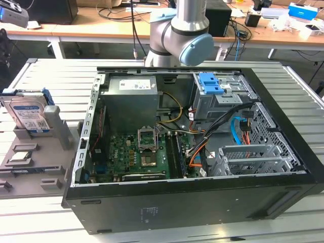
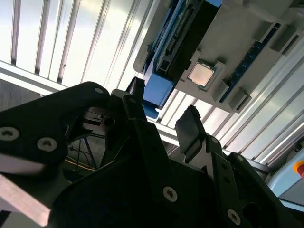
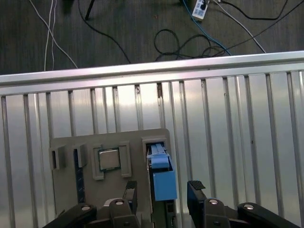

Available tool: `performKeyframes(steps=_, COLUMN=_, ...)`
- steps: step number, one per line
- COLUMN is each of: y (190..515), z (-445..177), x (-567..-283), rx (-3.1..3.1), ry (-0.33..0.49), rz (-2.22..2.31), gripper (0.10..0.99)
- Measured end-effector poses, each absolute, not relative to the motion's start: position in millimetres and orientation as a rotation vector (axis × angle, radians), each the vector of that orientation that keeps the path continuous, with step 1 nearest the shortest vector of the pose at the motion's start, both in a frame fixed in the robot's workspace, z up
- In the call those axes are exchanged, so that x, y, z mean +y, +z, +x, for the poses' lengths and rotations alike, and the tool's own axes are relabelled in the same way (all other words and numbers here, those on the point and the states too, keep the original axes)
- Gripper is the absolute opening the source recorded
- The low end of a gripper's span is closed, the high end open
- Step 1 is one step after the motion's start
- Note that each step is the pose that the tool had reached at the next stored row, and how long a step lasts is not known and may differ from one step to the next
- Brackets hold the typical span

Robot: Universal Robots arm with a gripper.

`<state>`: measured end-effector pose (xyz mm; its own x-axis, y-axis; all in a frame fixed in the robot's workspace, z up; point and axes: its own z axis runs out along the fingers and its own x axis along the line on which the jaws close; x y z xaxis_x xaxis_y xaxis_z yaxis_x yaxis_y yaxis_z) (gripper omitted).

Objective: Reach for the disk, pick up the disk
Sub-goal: 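Pick up the disk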

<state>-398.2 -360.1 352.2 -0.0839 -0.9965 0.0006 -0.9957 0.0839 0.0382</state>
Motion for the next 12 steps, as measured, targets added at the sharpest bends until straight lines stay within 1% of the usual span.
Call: performKeyframes(steps=12, y=336.9, z=-397.6, x=-359.9, rx=-2.293, ry=-0.043, rz=2.108, gripper=0.545)
